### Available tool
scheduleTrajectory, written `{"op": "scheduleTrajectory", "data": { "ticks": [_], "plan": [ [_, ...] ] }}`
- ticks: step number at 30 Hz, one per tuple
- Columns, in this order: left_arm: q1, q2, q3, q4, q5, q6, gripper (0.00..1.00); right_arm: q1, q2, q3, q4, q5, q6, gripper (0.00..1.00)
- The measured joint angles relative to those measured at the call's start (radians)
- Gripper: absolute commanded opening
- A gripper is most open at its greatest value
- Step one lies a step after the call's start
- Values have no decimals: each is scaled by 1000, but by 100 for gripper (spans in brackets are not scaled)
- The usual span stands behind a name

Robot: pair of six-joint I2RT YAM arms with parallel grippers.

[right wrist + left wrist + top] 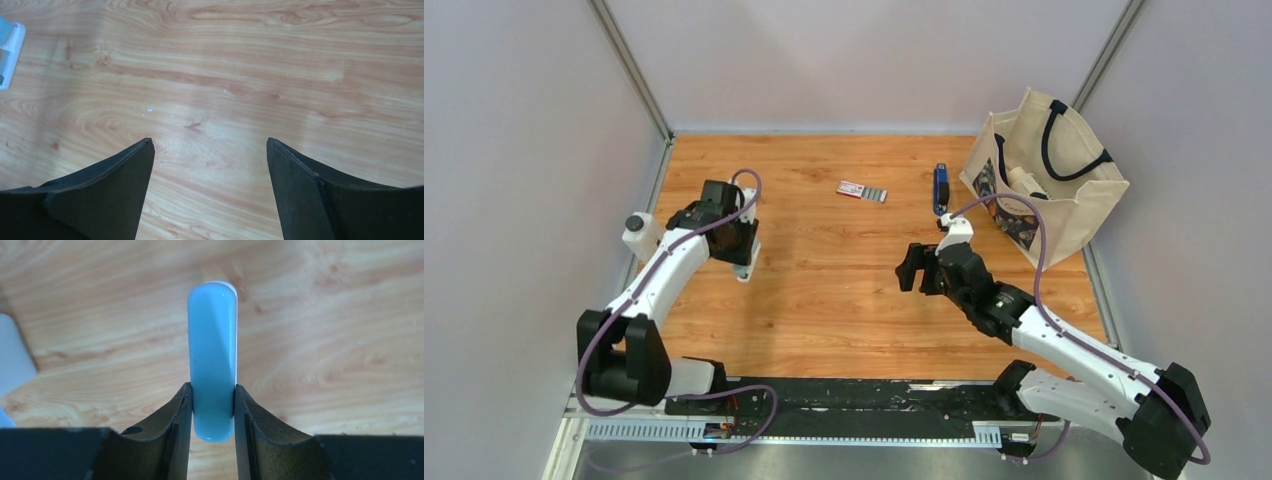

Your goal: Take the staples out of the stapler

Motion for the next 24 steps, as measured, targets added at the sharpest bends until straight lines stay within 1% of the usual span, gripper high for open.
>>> {"op": "scheduleTrajectory", "data": {
  "ticks": [3,6,8,11,13,15,16,17,19,24],
  "plan": [
    [-62,-97,-97,-9,11,-5,33,58,3,0,-22,37,26,84],
    [-130,-168,-195,-11,23,-25,30,95,18,0,-36,63,50,84],
    [-159,-173,-217,-10,26,-40,29,114,40,1,-41,77,67,84],
    [-186,-124,-212,9,30,-69,31,133,74,1,-52,94,92,85],
    [-204,-66,-200,21,32,-86,39,144,92,3,-58,101,106,85],
    [-229,-2,-184,39,35,-101,51,159,118,11,-58,109,123,86],
    [-250,34,-175,48,34,-109,59,169,135,18,-59,114,133,87],
    [-262,50,-171,55,35,-111,69,176,149,24,-59,116,140,87],
    [-294,88,-166,87,39,-125,82,193,184,42,-60,124,154,89],
    [-320,105,-164,123,61,-151,83,240,278,114,-66,144,177,94]
  ]
}}
